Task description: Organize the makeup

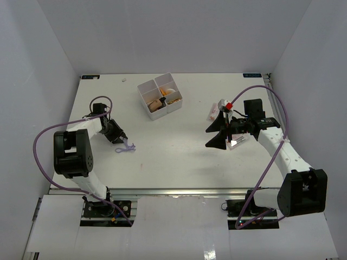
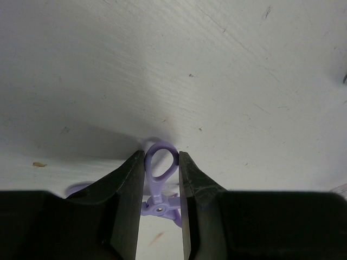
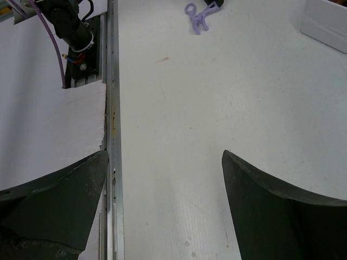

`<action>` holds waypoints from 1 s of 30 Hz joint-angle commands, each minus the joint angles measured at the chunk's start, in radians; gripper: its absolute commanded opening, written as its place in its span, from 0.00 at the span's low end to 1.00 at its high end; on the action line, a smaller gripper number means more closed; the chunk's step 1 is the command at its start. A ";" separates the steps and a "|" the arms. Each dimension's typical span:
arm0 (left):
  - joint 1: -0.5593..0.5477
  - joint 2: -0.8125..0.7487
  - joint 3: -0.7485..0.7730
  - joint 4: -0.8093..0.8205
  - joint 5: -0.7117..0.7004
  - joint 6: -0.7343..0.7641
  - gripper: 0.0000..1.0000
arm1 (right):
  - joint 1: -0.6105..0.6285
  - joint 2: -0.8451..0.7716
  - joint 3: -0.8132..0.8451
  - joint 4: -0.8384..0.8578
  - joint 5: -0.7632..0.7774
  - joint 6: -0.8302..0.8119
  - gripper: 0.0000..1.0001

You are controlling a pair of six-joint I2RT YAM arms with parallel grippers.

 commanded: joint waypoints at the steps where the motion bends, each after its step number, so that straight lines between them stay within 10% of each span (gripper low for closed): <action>1: -0.004 -0.041 -0.008 0.027 0.049 0.023 0.36 | -0.007 -0.001 -0.008 0.017 -0.020 0.002 0.92; 30: -0.320 -0.184 0.017 0.198 0.187 -0.102 0.33 | 0.072 0.119 -0.025 0.175 0.004 0.229 0.91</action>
